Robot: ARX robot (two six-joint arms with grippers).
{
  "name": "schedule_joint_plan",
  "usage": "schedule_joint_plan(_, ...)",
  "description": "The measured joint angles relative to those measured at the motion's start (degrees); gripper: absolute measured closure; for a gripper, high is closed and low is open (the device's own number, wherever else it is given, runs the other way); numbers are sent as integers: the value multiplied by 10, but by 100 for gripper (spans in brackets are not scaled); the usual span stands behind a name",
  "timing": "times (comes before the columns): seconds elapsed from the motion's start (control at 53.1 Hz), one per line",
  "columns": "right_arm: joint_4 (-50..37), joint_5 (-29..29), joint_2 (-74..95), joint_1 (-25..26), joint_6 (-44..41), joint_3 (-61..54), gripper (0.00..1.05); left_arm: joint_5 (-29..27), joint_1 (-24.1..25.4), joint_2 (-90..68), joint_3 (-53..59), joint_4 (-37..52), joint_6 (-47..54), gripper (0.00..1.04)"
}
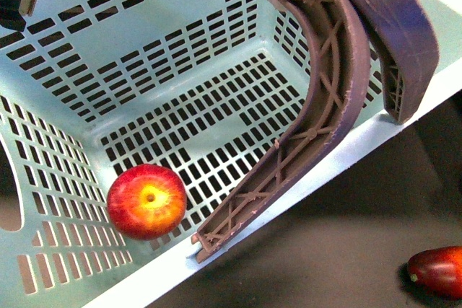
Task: Pick apple with right arm and hold basket with left
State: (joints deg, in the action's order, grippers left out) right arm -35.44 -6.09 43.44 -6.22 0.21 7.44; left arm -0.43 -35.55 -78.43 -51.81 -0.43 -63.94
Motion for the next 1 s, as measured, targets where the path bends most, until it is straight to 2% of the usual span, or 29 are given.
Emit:
schedule_joint_plan(0.075, 14, 14, -28, 11, 0, -14, 103, 0, 0, 0, 0, 0, 0, 88)
schedule_joint_plan(0.094, 21, 39, -38, 24, 0, -18, 103, 0, 0, 0, 0, 0, 0, 88)
schedule_joint_plan(0.132, 32, 56, -57, 48, 0, -26, 103, -3, 0, 0, 0, 0, 1, 88)
schedule_joint_plan(0.188, 41, 56, -72, 58, 0, -31, 103, -5, 0, 0, 0, 0, 1, 88)
schedule_joint_plan(0.471, 94, 59, -147, 60, 0, -53, 103, 0, 0, 0, 0, 0, 0, 88)
schedule_joint_plan(0.565, 80, 59, -156, 60, 0, -64, 103, -2, 0, 0, 0, 0, 0, 88)
schedule_joint_plan(0.999, 186, 60, -267, 60, 0, -64, 103, -2, 0, 0, 0, 0, 0, 88)
